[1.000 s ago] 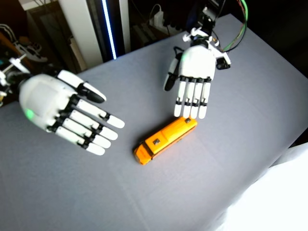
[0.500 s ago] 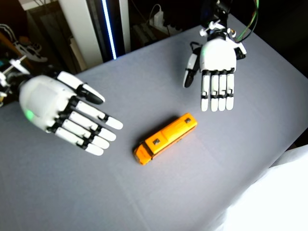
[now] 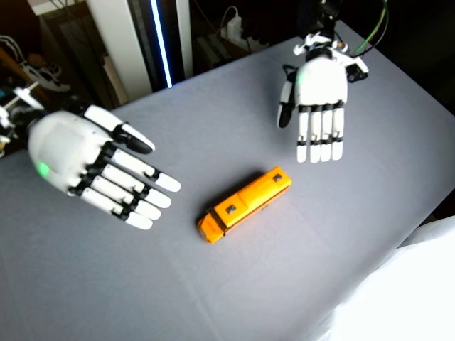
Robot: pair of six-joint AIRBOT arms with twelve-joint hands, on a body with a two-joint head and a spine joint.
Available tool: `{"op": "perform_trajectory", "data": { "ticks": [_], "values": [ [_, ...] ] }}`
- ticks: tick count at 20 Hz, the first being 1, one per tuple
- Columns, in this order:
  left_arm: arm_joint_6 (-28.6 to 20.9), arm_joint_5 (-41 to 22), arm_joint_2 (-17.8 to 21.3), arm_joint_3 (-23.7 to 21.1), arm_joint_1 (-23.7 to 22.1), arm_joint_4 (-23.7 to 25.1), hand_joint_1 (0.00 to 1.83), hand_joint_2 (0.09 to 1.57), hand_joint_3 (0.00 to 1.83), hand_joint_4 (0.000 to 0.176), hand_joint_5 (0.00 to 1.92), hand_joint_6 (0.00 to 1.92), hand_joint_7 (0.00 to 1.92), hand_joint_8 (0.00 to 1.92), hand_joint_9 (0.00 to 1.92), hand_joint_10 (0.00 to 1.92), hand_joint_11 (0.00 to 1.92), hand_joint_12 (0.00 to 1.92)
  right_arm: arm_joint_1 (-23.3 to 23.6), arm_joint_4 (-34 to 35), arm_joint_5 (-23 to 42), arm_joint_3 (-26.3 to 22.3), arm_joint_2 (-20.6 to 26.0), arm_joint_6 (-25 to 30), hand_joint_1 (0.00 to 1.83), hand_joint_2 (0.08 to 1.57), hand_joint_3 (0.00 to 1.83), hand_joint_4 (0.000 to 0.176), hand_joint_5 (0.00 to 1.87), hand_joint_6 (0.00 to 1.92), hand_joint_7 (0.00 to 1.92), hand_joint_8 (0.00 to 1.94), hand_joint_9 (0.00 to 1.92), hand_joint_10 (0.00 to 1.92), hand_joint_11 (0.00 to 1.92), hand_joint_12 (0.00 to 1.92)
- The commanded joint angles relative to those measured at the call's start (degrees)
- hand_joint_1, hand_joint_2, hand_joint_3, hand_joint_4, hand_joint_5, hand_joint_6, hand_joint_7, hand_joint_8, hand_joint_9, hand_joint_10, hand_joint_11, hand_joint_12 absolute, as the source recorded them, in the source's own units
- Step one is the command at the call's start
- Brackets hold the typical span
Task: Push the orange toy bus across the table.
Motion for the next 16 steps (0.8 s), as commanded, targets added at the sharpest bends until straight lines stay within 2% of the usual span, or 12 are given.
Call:
{"op": "perform_trajectory", "data": {
  "ticks": [1,2,5,7,9,11,12,14,16],
  "values": [
    [1.0,-4.0,-0.6,0.2,-1.3,1.4,0.54,1.11,0.00,0.011,0.17,0.01,0.05,0.01,0.09,0.01,0.04,0.02,0.2,0.7,6.9,0.1,-0.1,0.4,0.50,1.38,0.00,0.010,0.27,0.00,0.19,0.00,0.14,0.00,0.07,0.23],
    [1.7,-3.4,-1.0,0.4,-1.5,1.2,0.49,1.11,0.00,0.020,0.15,0.00,0.05,0.00,0.08,0.00,0.03,0.01,0.2,0.7,6.9,0.1,-0.1,0.4,0.51,1.38,0.00,0.008,0.27,0.00,0.19,0.00,0.15,0.00,0.08,0.25],
    [3.0,-2.8,-2.1,1.0,-2.0,0.6,0.51,1.12,0.00,0.013,0.13,0.00,0.05,0.00,0.07,0.00,0.01,0.00,0.1,0.7,6.9,0.2,-0.1,0.4,0.48,1.38,0.00,0.016,0.27,0.00,0.19,0.00,0.16,0.00,0.08,0.29],
    [3.0,-2.4,-2.9,1.5,-2.5,0.8,0.48,1.12,0.00,0.017,0.11,0.00,0.05,0.00,0.06,0.00,0.01,0.00,0.1,0.7,6.9,0.2,-0.1,0.4,0.48,1.38,0.00,0.020,0.27,0.00,0.20,0.00,0.16,0.00,0.07,0.30],
    [3.1,-2.1,-3.8,2.0,-2.9,0.9,0.49,1.11,0.00,0.023,0.11,0.00,0.04,0.00,0.08,0.01,0.01,0.00,0.1,0.7,6.9,0.2,-0.1,0.4,0.52,1.38,0.00,0.015,0.27,0.00,0.20,0.00,0.16,0.00,0.04,0.37],
    [3.1,-1.9,-4.5,2.3,-3.1,0.9,0.43,1.12,0.00,0.014,0.12,0.00,0.02,0.00,0.07,0.00,0.00,0.00,0.1,0.7,6.9,0.3,-0.1,0.4,0.49,1.39,0.00,0.022,0.27,0.00,0.19,0.00,0.16,0.00,0.02,0.38],
    [3.1,-1.9,-4.9,2.5,-3.3,1.0,0.41,1.12,0.00,0.004,0.13,0.01,0.04,0.01,0.08,0.01,0.01,0.01,0.1,0.7,6.9,0.3,-0.1,0.4,0.50,1.39,0.00,0.023,0.27,0.00,0.19,0.00,0.16,0.00,0.02,0.38],
    [3.1,-1.9,-5.8,2.8,-3.8,1.3,0.37,1.13,0.01,0.024,0.11,0.00,0.03,0.00,0.09,0.01,0.02,0.01,0.1,0.7,6.9,0.3,-0.2,0.4,0.50,1.38,0.00,0.034,0.27,0.00,0.20,0.00,0.17,0.01,0.04,0.39],
    [3.1,-2.0,-6.7,3.2,-4.5,1.7,0.40,1.13,0.00,0.031,0.12,0.00,0.04,0.00,0.11,0.01,0.04,0.01,0.1,0.7,6.9,0.3,-0.2,0.4,0.50,1.39,0.00,0.031,0.27,0.00,0.20,0.00,0.17,0.00,0.03,0.39]
  ]
}}
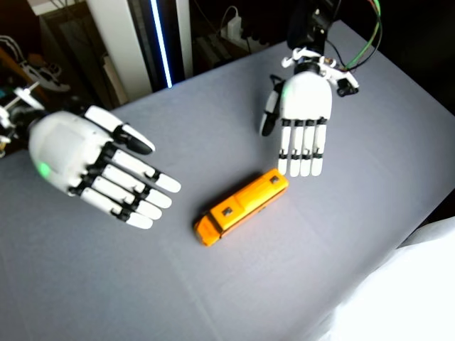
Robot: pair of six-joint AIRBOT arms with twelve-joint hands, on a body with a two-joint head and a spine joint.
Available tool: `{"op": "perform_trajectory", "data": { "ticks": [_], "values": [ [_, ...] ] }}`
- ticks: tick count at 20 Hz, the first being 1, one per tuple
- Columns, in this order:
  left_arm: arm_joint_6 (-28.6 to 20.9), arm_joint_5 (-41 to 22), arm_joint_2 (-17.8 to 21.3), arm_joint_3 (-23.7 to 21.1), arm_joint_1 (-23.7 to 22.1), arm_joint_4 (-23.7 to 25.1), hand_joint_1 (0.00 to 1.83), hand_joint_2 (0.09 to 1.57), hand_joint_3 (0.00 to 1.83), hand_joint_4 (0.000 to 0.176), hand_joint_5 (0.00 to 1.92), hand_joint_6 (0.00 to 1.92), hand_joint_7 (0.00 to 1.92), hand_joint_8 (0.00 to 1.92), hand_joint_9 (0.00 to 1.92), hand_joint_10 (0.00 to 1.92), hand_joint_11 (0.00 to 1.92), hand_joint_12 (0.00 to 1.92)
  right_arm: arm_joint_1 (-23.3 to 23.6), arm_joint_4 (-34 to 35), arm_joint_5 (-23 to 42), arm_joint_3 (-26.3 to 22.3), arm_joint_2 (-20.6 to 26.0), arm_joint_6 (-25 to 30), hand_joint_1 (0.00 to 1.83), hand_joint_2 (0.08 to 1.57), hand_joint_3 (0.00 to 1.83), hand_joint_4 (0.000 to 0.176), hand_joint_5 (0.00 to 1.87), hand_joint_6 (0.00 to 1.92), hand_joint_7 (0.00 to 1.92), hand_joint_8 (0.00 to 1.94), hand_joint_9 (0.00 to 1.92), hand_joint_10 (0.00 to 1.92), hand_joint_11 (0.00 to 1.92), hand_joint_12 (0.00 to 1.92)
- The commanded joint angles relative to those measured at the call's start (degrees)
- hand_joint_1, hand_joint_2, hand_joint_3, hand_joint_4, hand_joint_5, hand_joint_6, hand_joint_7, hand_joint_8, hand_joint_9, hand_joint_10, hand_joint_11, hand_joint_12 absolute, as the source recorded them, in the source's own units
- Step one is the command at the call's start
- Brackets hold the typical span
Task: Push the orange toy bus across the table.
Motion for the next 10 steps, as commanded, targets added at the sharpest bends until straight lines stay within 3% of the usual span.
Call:
{"op": "perform_trajectory", "data": {
  "ticks": [1,3,5,7,8,10],
  "values": [
    [0.3,-5.1,-0.6,0.2,-1.2,2.0,0.38,1.13,0.00,0.025,0.13,0.00,0.05,0.01,0.13,0.01,0.05,0.02,0.1,0.7,7.0,0.4,0.1,0.3,0.50,1.38,0.00,0.028,0.27,0.00,0.20,0.00,0.17,0.00,0.04,0.39],
    [0.3,-5.3,-1.2,0.3,-1.6,2.4,0.35,1.13,0.00,0.026,0.13,0.00,0.06,0.01,0.15,0.02,0.07,0.03,0.1,0.7,7.0,0.4,0.1,0.3,0.48,1.38,0.00,0.037,0.27,0.00,0.20,0.00,0.16,0.00,0.03,0.38],
    [0.3,-5.6,-1.4,0.2,-1.7,2.5,0.37,1.13,0.00,0.029,0.12,0.00,0.07,0.01,0.15,0.01,0.07,0.03,0.1,0.7,7.0,0.4,0.1,0.3,0.46,1.39,0.00,0.029,0.26,0.00,0.20,0.00,0.17,0.00,0.03,0.39],
    [0.3,-5.8,-1.5,0.2,-1.8,2.5,0.44,1.12,0.00,0.012,0.14,0.01,0.05,0.00,0.12,0.00,0.03,0.01,0.0,0.7,7.0,0.4,0.0,0.3,0.48,1.39,0.00,0.034,0.27,0.00,0.20,0.00,0.16,0.00,0.04,0.39],
    [0.3,-6.9,-1.3,-0.1,-1.7,2.4,0.46,1.12,0.00,0.005,0.13,0.00,0.03,0.00,0.07,0.00,0.01,0.00,0.0,0.7,7.0,0.3,0.0,0.4,0.52,1.39,0.00,0.009,0.28,0.00,0.20,0.00,0.17,0.00,0.04,0.39],
    [0.3,-10.2,0.3,-1.4,-1.0,0.8,0.53,1.12,0.00,0.000,0.13,0.00,0.03,0.00,0.03,0.00,0.00,0.00,0.0,0.7,7.0,0.3,0.0,0.4,0.48,1.38,0.00,0.020,0.26,0.00,0.19,0.00,0.16,0.00,0.02,0.39]
  ]
}}
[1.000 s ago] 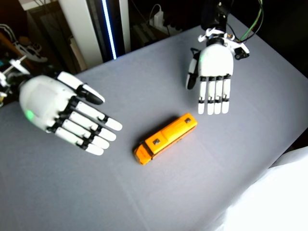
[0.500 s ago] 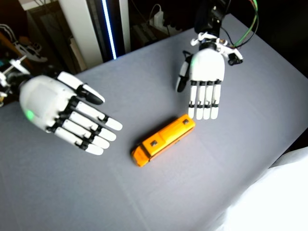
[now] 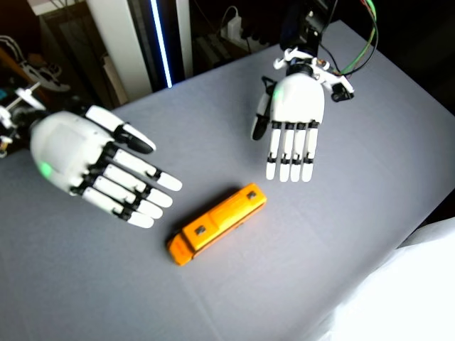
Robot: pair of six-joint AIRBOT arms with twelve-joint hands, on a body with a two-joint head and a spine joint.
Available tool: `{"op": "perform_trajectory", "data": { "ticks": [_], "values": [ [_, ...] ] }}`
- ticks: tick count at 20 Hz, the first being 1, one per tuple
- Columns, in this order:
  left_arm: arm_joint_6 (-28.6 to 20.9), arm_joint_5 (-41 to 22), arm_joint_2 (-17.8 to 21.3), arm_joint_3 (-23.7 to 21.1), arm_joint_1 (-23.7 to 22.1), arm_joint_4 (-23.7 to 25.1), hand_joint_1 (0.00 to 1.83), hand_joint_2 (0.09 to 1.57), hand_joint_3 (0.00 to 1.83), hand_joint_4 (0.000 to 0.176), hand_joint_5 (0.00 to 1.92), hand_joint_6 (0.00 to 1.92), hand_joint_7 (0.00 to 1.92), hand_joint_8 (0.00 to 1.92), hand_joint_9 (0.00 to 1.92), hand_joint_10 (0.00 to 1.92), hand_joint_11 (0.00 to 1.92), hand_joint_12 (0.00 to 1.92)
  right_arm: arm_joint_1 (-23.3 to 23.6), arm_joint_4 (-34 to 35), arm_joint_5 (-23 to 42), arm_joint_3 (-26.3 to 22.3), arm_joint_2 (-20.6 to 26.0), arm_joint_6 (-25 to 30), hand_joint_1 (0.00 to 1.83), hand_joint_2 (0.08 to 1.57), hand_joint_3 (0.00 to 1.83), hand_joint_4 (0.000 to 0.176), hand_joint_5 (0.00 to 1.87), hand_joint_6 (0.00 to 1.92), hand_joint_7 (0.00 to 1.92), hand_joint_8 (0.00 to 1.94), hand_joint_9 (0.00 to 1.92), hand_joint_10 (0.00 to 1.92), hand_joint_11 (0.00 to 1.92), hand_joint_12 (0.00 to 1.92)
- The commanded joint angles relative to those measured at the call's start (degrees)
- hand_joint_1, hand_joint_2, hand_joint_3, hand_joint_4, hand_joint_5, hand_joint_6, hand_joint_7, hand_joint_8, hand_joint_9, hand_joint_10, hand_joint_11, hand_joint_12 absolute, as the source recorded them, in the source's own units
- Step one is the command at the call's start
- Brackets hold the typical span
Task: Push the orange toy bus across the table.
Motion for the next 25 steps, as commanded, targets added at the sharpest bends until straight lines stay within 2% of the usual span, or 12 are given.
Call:
{"op": "perform_trajectory", "data": {
  "ticks": [1,4,6,9,10,11,12,15,17,22,24,25],
  "values": [
    [0.1,-8.8,0.8,-0.3,-0.3,1.3,0.55,1.11,0.00,0.000,0.13,0.00,0.03,0.00,0.03,0.00,0.00,0.00,0.0,0.7,6.9,0.2,0.1,0.4,0.46,1.38,0.00,0.018,0.26,0.00,0.19,0.00,0.16,0.00,0.03,0.39],
    [-8.8,-17.7,4.7,-3.7,3.3,2.4,0.46,1.16,0.01,0.000,0.12,0.00,0.03,0.01,0.06,0.01,0.07,0.03,0.0,1.3,7.2,0.1,0.1,0.4,0.45,1.37,0.00,0.049,0.24,0.00,0.19,0.00,0.16,0.01,0.02,0.36],
    [-21.0,-23.1,6.6,-4.5,6.2,6.0,0.53,1.15,0.00,0.000,0.17,0.01,0.10,0.01,0.07,0.01,0.04,0.02,0.0,2.0,9.0,-0.1,0.1,0.6,0.59,1.35,0.00,0.032,0.28,0.00,0.25,0.00,0.21,0.00,0.10,0.25],
    [-39.2,-32.2,9.3,-5.0,10.1,11.3,0.42,1.11,0.00,0.038,0.17,0.01,0.12,0.01,0.11,0.01,0.01,0.02,0.0,2.8,13.5,-0.2,0.1,1.8,0.66,1.35,0.00,0.022,0.33,0.01,0.30,0.00,0.25,0.00,0.17,0.13],
    [-41.3,-35.4,10.4,-5.9,11.1,12.1,0.64,1.14,0.00,0.017,0.20,0.00,0.14,0.00,0.13,0.01,0.05,0.06,0.0,3.0,15.6,-0.3,0.2,2.3,0.72,1.34,0.00,0.040,0.35,0.01,0.30,0.00,0.25,0.00,0.17,0.12],
    [-41.9,-39.3,12.0,-7.6,12.2,12.9,0.68,1.13,0.00,0.029,0.22,0.00,0.15,0.00,0.11,0.00,0.01,0.05,0.0,3.3,17.8,-0.5,0.4,2.3,0.75,1.35,0.00,0.042,0.32,0.00,0.27,0.00,0.22,0.00,0.15,0.11],
    [-42.7,-42.3,13.2,-8.8,13.2,13.6,0.57,1.14,0.00,0.000,0.20,0.00,0.16,0.00,0.12,0.00,0.04,0.06,0.0,3.3,19.7,-0.5,0.7,2.3,0.74,1.35,0.00,0.000,0.30,0.00,0.31,0.00,0.27,0.00,0.22,0.12],
    [-49.3,-53.7,15.3,-10.4,17.1,15.4,0.30,1.19,0.00,0.000,0.17,0.00,0.18,0.00,0.18,0.00,0.01,0.23,0.2,3.7,25.1,-0.8,1.5,2.3,0.80,1.35,0.00,0.000,0.31,0.00,0.36,0.00,0.37,0.00,0.31,0.07],
    [-52.0,-60.9,16.5,-11.4,19.4,16.1,0.36,1.26,0.00,0.000,0.15,0.00,0.21,0.00,0.25,0.00,0.01,0.47,2.3,2.8,25.1,-1.4,2.4,1.6,0.70,1.35,0.00,0.000,0.31,0.00,0.31,0.00,0.31,0.00,0.24,0.04],
    [-52.1,-68.8,18.8,-13.7,22.0,18.5,0.08,1.40,0.01,0.000,0.15,0.00,0.28,0.00,0.34,0.00,0.25,0.26,8.8,-4.0,25.1,-2.5,3.3,-1.9,0.88,1.32,0.01,0.000,0.25,0.00,0.30,0.00,0.34,0.00,0.35,0.02],
    [-52.5,-68.9,19.0,-13.7,21.6,19.3,0.44,1.33,0.00,0.000,0.05,0.00,0.11,0.01,0.16,0.01,0.10,0.19,11.1,-6.8,25.1,-3.0,3.3,-3.7,0.76,1.40,0.03,0.000,0.14,0.00,0.19,0.00,0.24,0.00,0.26,0.00],
    [-52.7,-68.9,19.2,-13.7,21.0,20.0,0.61,1.24,0.00,0.022,0.19,0.02,0.15,0.01,0.15,0.01,0.10,0.18,12.3,-8.6,25.1,-3.3,3.3,-4.6,0.78,1.44,0.01,0.000,0.37,1.42,0.24,0.01,0.19,0.01,0.21,0.01]
  ]
}}
